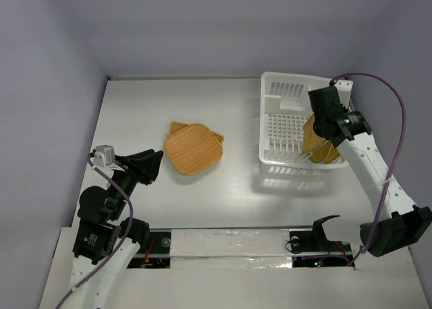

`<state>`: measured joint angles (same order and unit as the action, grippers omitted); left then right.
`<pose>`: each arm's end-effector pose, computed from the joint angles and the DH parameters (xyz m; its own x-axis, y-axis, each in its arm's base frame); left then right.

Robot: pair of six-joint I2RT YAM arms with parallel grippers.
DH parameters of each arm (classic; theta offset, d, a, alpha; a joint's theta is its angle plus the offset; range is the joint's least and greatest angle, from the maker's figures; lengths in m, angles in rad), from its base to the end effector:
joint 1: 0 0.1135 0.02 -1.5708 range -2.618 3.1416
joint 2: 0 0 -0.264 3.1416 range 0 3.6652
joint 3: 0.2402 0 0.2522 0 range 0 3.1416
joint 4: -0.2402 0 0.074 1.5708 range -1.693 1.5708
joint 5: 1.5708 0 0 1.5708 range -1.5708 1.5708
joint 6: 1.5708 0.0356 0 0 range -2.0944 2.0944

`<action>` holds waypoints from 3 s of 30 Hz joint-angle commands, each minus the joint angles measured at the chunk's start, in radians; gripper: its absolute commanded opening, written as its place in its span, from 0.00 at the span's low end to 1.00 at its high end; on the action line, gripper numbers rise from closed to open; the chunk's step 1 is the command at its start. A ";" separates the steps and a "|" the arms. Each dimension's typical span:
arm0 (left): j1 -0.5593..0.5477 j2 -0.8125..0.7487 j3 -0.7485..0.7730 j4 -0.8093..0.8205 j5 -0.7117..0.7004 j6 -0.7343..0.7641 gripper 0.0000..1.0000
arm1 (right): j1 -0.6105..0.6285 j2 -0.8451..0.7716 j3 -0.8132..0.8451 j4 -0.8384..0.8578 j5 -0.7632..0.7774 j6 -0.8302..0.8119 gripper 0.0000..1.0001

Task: Unload the plates from the dish rack

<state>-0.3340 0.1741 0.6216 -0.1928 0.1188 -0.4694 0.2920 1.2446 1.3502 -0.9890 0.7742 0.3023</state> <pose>0.0560 -0.0239 0.3469 0.0160 -0.4810 -0.8766 0.4946 0.7657 -0.4111 0.2330 0.0440 0.3722 -0.6414 0.0295 -0.7666 0.4295 0.8418 -0.3270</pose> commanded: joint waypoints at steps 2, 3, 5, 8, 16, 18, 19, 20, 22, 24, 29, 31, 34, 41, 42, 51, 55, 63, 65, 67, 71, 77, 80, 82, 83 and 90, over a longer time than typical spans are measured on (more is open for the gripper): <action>-0.005 -0.007 0.012 0.027 -0.008 0.002 0.37 | 0.045 -0.042 0.170 -0.017 0.096 -0.006 0.00; -0.005 -0.007 0.010 0.027 -0.008 0.003 0.37 | 0.071 -0.060 0.194 -0.017 0.091 0.000 0.00; -0.005 -0.005 0.010 0.027 -0.011 0.003 0.37 | 0.108 -0.079 0.253 0.009 0.077 0.015 0.00; -0.005 -0.004 0.010 0.026 -0.013 0.002 0.38 | 0.191 -0.119 0.256 0.120 -0.007 0.023 0.00; -0.005 -0.001 0.009 0.026 -0.024 0.000 0.38 | 0.334 -0.071 0.008 0.645 -0.558 0.174 0.00; -0.005 -0.002 0.009 0.023 -0.030 0.000 0.38 | 0.363 -0.001 -0.026 0.789 -0.668 0.224 0.00; -0.005 0.001 0.009 0.023 -0.031 0.000 0.38 | 0.372 0.054 -0.031 0.867 -0.690 0.268 0.00; -0.005 0.002 0.009 0.023 -0.033 0.000 0.38 | 0.372 0.084 -0.037 0.912 -0.717 0.291 0.00; -0.005 0.005 0.010 0.023 -0.033 -0.002 0.38 | 0.395 0.140 -0.049 0.978 -0.809 0.336 0.00; -0.005 0.007 0.009 0.023 -0.036 -0.003 0.38 | 0.404 0.220 -0.054 1.090 -0.861 0.394 0.00; -0.005 0.011 0.009 0.020 -0.038 -0.003 0.38 | 0.415 0.349 -0.088 1.246 -0.915 0.510 0.00; -0.005 0.015 0.009 0.020 -0.041 -0.003 0.38 | 0.415 0.389 -0.115 1.291 -0.931 0.555 0.00; -0.005 0.016 0.009 0.021 -0.042 -0.003 0.38 | 0.415 0.415 -0.169 1.352 -0.937 0.589 0.00; -0.005 0.025 0.009 0.021 -0.039 -0.005 0.38 | 0.415 0.441 -0.252 1.412 -0.926 0.620 0.00; -0.005 0.025 0.007 0.021 -0.038 -0.006 0.38 | 0.415 0.450 -0.253 1.412 -0.926 0.621 0.00; -0.005 0.025 0.007 0.021 -0.044 -0.006 0.38 | 0.415 0.484 -0.327 1.455 -0.937 0.666 0.01; -0.005 0.024 0.007 0.021 -0.044 -0.008 0.38 | 0.415 0.490 -0.355 1.465 -0.932 0.675 0.07; -0.005 0.021 0.007 0.021 -0.044 -0.006 0.38 | 0.415 0.513 -0.384 1.458 -0.937 0.672 0.19; -0.005 0.021 0.007 0.021 -0.042 -0.006 0.38 | 0.415 0.512 -0.393 1.448 -0.931 0.667 0.25; -0.005 0.021 0.007 0.021 -0.042 -0.006 0.38 | 0.415 0.504 -0.392 1.419 -0.914 0.658 0.37; -0.005 0.019 0.009 0.020 -0.042 -0.006 0.38 | 0.415 0.469 -0.375 1.325 -0.856 0.601 0.64; -0.005 0.018 0.007 0.021 -0.038 -0.006 0.38 | 0.415 0.426 -0.297 1.140 -0.780 0.499 0.88; -0.005 0.018 0.007 0.023 -0.041 -0.006 0.38 | 0.424 0.426 -0.234 1.032 -0.692 0.436 0.94; -0.005 0.018 0.007 0.021 -0.041 -0.006 0.38 | 0.424 0.427 -0.194 0.997 -0.667 0.411 0.95; -0.005 0.016 0.007 0.023 -0.041 -0.006 0.38 | 0.424 0.427 -0.183 0.960 -0.661 0.393 0.96; -0.005 0.016 0.006 0.023 -0.039 -0.006 0.35 | 0.434 0.277 -0.168 0.870 -0.549 0.322 0.00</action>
<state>-0.3340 0.1886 0.6216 -0.2012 0.0772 -0.4713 0.7158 1.6459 1.1454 -0.0563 0.1207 0.6930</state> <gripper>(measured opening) 0.356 0.228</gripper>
